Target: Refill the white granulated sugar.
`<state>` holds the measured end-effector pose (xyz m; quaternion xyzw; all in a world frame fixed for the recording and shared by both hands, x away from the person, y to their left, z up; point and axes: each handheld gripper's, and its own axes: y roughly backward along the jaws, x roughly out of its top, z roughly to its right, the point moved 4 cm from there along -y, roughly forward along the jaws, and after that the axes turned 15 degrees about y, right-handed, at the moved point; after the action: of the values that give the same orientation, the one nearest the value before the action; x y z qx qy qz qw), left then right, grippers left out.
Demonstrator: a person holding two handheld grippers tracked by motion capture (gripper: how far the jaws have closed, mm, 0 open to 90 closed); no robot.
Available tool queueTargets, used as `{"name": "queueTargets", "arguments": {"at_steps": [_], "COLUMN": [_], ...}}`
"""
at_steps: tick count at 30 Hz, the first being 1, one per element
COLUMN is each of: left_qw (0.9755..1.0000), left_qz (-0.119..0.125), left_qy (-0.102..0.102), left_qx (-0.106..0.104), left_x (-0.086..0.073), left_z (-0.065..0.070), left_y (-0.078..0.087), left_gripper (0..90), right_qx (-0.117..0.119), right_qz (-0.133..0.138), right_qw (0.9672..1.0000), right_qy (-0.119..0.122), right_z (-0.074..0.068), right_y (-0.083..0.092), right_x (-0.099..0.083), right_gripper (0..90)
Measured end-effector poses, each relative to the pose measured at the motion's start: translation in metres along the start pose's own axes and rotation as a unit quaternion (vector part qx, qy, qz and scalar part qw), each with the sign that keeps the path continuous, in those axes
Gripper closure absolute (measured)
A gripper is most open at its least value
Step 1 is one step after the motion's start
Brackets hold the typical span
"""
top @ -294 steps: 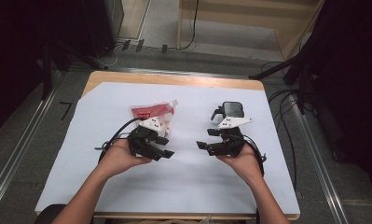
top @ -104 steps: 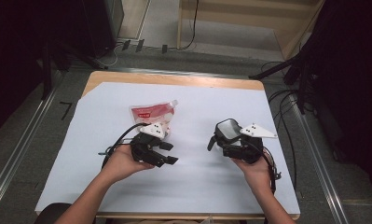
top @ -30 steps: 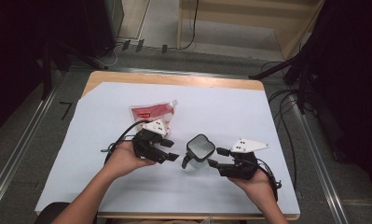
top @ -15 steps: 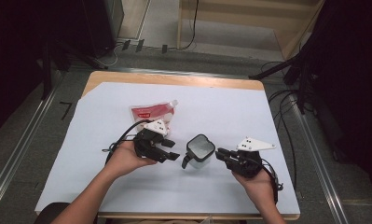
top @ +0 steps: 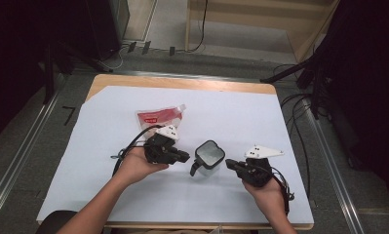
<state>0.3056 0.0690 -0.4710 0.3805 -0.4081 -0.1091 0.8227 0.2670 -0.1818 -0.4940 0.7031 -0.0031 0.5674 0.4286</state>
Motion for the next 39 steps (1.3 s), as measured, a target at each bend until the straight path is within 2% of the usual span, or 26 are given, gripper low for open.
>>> {"name": "queueTargets", "arguments": {"at_steps": [5,6,11,13,18,20,22,23,25,29,30,35,39], "left_qw": [0.9999,0.9998,0.9999,0.9997,0.9996,0.9995,0.9995,0.9994,0.9995,0.9995,0.9997,0.9995,0.9995], "left_qz": [-0.007,-0.013,-0.01,-0.019,-0.023,-0.025,-0.023,-0.029,-0.023,-0.026,-0.016,-0.023,-0.019], "left_qy": [-0.008,-0.011,-0.01,-0.012,-0.004,-0.014,-0.011,-0.014,-0.011,-0.012,-0.007,-0.002,-0.007], "left_qx": [0.003,0.008,0.001,0.001,-0.015,-0.014,-0.017,-0.013,-0.018,-0.015,-0.019,-0.023,-0.022], "left_x": [-0.002,-0.003,-0.003,-0.004,-0.004,-0.004,-0.004,-0.004,-0.004,-0.004,-0.004,-0.004,-0.003], "left_z": [0.001,0.002,0.002,0.003,0.008,0.011,0.012,0.012,0.012,0.014,0.016,0.019,0.021], "left_y": [-0.007,-0.007,-0.008,-0.01,-0.017,-0.02,-0.023,-0.023,-0.024,-0.024,-0.027,-0.031,-0.034], "left_gripper": [79.8,80.0,83.4,84.7,86.1,86.6,87.6,88.0,88.0,88.5,88.6,89.6,90.0], "right_qx": [0.003,0.003,0.006,0.003,0.001,0.003,0.001,0.001,0.001,0.0,-0.002,-0.007,-0.007], "right_qz": [-0.002,-0.002,-0.006,-0.006,-0.005,-0.008,-0.009,-0.009,-0.009,-0.01,-0.009,-0.005,-0.006], "right_qw": [1.0,1.0,1.0,1.0,1.0,1.0,1.0,1.0,1.0,0.9999,0.9999,0.9998,0.9996], "right_qy": [0.0,0.002,0.005,0.005,0.001,-0.001,0.002,-0.001,-0.003,-0.007,-0.01,-0.015,-0.027], "right_z": [-0.001,-0.001,-0.004,-0.003,-0.001,0.0,0.001,0.001,0.002,0.003,0.005,0.01,0.014], "right_y": [-0.003,-0.004,-0.008,-0.01,-0.012,-0.013,-0.014,-0.015,-0.015,-0.015,-0.016,-0.019,-0.021], "right_x": [0.001,0.001,0.003,0.003,0.003,0.003,0.003,0.003,0.003,0.003,0.004,0.006,0.006], "right_gripper": [90.0,90.0,90.0,90.0,90.0,90.0,90.0,90.0,90.0,90.0,90.0,90.0,90.0]}}
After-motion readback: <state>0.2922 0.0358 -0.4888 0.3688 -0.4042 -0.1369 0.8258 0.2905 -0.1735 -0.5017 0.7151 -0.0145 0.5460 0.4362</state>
